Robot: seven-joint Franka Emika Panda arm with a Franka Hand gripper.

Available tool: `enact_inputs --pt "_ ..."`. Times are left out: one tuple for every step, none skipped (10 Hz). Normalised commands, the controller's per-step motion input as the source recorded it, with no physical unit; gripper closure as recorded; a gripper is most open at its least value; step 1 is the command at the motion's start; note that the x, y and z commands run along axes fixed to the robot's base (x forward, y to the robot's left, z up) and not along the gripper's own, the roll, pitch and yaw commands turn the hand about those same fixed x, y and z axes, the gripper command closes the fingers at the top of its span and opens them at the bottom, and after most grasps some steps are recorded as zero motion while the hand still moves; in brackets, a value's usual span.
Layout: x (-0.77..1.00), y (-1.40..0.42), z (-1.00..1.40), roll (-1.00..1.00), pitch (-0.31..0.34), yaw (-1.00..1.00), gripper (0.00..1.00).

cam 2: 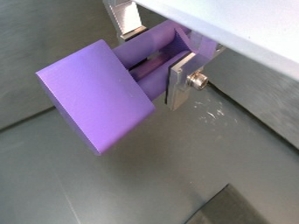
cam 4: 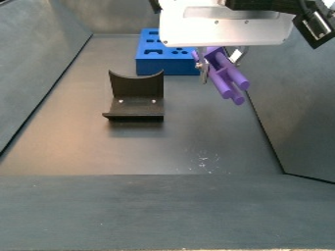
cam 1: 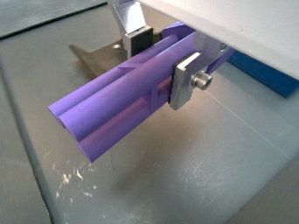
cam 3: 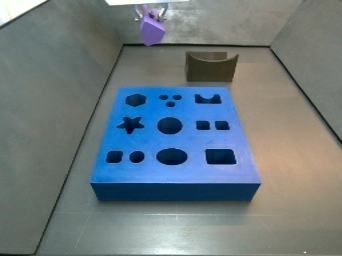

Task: Pick up the 3 prong object. Move up. Rotate the 3 prong object. Place the 3 prong object on the fixture. Regrasp the 3 prong object. Move to above the board. Insert the 3 prong object.
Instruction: Rotate the 3 prong object.

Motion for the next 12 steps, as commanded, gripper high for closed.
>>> enact_inputs --pt "0.02 0.02 -0.04 0.01 -0.023 -0.47 1.0" --pt "0.02 0.02 -0.04 0.01 -0.022 -0.32 1.0" --pt "0.02 0.02 -0.04 0.01 -0.022 -0.21 1.0" --pt "0.0 0.0 -1.0 0.0 0.0 0.0 1.0" --pt "0.01 0.0 -1.0 0.0 -0.009 0.03 1.0" --pt "0.01 0.0 -1.0 -0.01 -0.018 0.03 1.0" --pt "0.02 0.0 -1.0 -0.03 -0.027 0.03 1.0" --pt "0.03 0.0 -1.0 -0.05 -0.032 0.02 1.0" --pt "0.04 0.0 -1.0 -0.07 -0.034 0.01 1.0" --pt "0.04 0.01 -0.92 -0.09 -0.033 0.01 1.0" --pt "0.05 0.01 -0.79 -0.11 -0.033 0.01 1.0" --pt "0.05 0.02 -0.67 -0.12 -0.035 0.0 1.0"
